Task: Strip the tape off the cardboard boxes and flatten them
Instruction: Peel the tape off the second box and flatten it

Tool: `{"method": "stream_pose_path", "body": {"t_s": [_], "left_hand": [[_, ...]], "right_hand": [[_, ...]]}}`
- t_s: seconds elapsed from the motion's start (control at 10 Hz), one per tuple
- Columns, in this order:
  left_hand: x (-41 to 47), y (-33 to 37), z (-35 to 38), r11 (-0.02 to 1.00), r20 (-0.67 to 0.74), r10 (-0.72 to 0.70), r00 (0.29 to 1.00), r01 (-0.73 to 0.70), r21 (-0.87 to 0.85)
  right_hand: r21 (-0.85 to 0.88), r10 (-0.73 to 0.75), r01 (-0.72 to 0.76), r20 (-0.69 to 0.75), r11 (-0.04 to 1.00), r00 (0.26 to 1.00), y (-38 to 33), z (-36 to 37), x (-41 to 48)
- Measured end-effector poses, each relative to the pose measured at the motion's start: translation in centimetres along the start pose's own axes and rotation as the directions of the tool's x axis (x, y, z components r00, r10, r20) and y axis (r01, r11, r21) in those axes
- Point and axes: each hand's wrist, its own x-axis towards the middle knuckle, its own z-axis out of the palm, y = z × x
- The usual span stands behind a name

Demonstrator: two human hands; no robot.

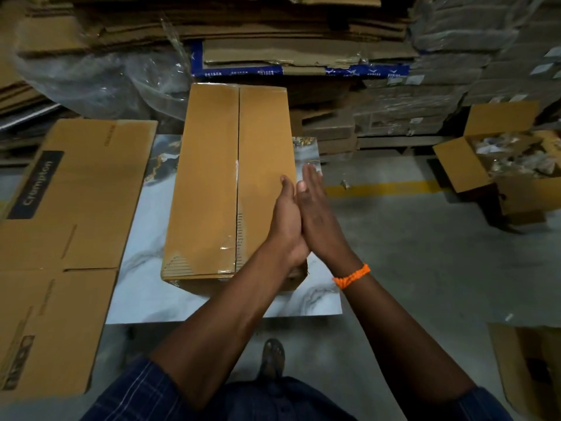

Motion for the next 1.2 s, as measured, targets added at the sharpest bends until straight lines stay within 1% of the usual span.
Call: {"method": "stream_pose_path", "body": {"t_s": [0.1, 0.2, 0.3, 0.4, 0.5, 0.6, 0.7, 0.8, 0.9, 1.0, 1.1, 1.2], "left_hand": [[0.4, 1.9, -1.6, 0.665, 0.095, -0.030, 0.995, -0.051, 0.745], [0.2, 2.9, -3.6, 0.707, 0.016, 0.057, 0.998, -0.052, 0.705], [1.2, 6.9, -4.3, 0.786, -0.127, 0.323, 0.938, -0.191, 0.589], [1.8, 14.4, -6.3, 0.082, 0.163, 0.726, 0.668, -0.320, 0.944], [3.4, 23.2, -9.8, -0.311, 0.315, 0.802, 0.508, -0.096, 0.946], [5.6, 26.4, -11.3, -0.242, 0.076, 0.772, 0.631, 0.180, 0.954], [6.9, 27.0, -10.1, -0.251, 0.068, 0.775, 0.628, 0.207, 0.946], [8.6, 28.9, -7.5, -0.539, 0.291, 0.698, 0.654, 0.213, 0.815], [11.0, 30.1, -4.9, -0.844, 0.532, 0.411, 0.741, 0.088, 0.529], [13.1, 30.4, -3.5, -0.934, 0.600, 0.165, 0.783, -0.071, 0.349], [13.5, 28.9, -4.3, -0.954, 0.655, 0.045, 0.754, -0.162, 0.252], [13.0, 26.5, -5.9, -0.949, 0.665, -0.041, 0.746, -0.237, 0.208]], "right_hand": [[-0.119, 0.074, -0.092, -0.151, 0.989, 0.986, 1.9, -0.4, 2.5], [-0.308, 0.091, -0.119, -0.106, 0.944, 0.990, 1.7, 2.1, 3.5], [-0.333, 0.105, -0.129, -0.091, 0.934, 0.990, 1.1, 5.9, 4.4], [-0.300, 0.284, -0.307, -0.119, 0.903, 0.951, 2.0, 6.6, 5.2], [-0.234, 0.357, -0.372, -0.106, 0.898, 0.928, 3.0, 6.0, 5.0], [-0.153, 0.392, -0.405, -0.111, 0.901, 0.913, 2.3, 6.6, 3.3], [-0.050, 0.475, -0.482, -0.109, 0.875, 0.873, 1.5, 9.0, 0.7], [0.021, 0.597, -0.597, -0.014, 0.802, 0.802, 0.1, 12.4, -3.3], [0.141, 0.639, -0.699, 0.312, 0.701, 0.703, -3.1, 14.7, -6.5], [-0.052, 0.445, -0.443, 0.056, 0.895, 0.894, -4.6, 14.1, -5.4], [-0.534, 0.037, -0.219, -0.330, 0.817, 0.943, -1.7, 9.7, -2.8], [-0.573, 0.170, -0.489, -0.520, 0.658, 0.837, 2.4, 3.4, -2.7]]}}
